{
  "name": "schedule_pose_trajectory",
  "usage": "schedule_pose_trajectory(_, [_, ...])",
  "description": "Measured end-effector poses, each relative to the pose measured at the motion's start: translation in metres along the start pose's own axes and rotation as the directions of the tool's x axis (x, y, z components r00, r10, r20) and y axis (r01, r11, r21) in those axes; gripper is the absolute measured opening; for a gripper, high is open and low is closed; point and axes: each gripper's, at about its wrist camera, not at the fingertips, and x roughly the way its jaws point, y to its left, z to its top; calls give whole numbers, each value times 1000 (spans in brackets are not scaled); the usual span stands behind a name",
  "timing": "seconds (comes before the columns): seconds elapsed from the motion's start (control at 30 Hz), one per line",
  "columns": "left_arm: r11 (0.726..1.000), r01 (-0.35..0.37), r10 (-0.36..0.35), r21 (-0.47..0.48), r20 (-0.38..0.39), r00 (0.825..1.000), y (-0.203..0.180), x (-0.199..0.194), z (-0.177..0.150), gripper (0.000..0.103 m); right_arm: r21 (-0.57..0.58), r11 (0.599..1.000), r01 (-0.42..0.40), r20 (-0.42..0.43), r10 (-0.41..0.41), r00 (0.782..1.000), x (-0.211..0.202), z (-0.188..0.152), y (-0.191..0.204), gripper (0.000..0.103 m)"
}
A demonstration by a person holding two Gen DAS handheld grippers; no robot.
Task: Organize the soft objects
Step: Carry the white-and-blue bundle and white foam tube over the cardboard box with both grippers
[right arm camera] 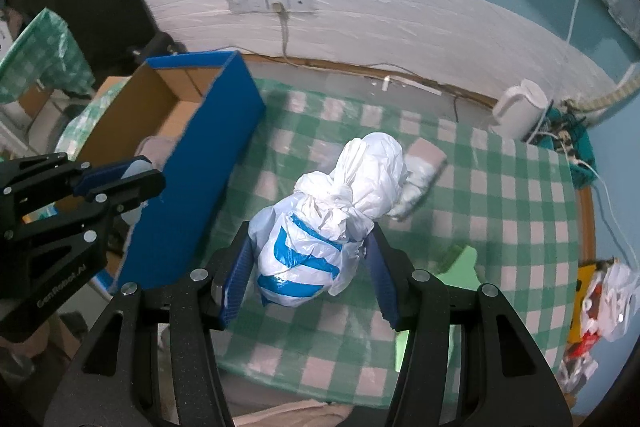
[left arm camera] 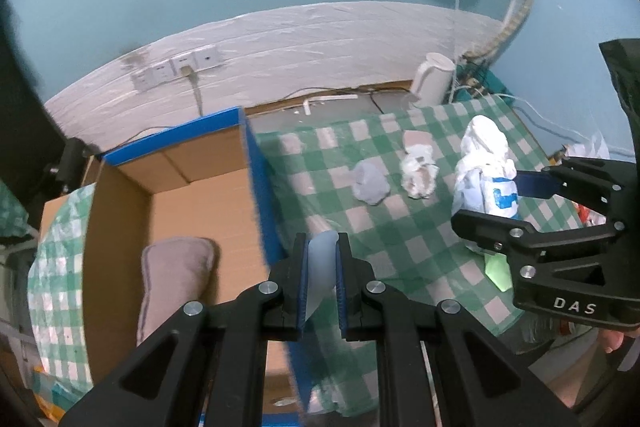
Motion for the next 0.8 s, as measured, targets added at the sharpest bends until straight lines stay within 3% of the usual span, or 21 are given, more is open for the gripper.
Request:
schedule_pose_trajectory(0.33, [995, -53, 54, -83, 10, 998, 54, -8, -14, 12, -76, 996, -41, 13, 42, 999, -1, 22, 51, 54])
schedule_pose_trajectory(0.8, [978, -104, 103, -182, -16, 995, 114, -7, -33, 12, -190, 978, -90, -31, 85, 996, 22, 39, 127, 54])
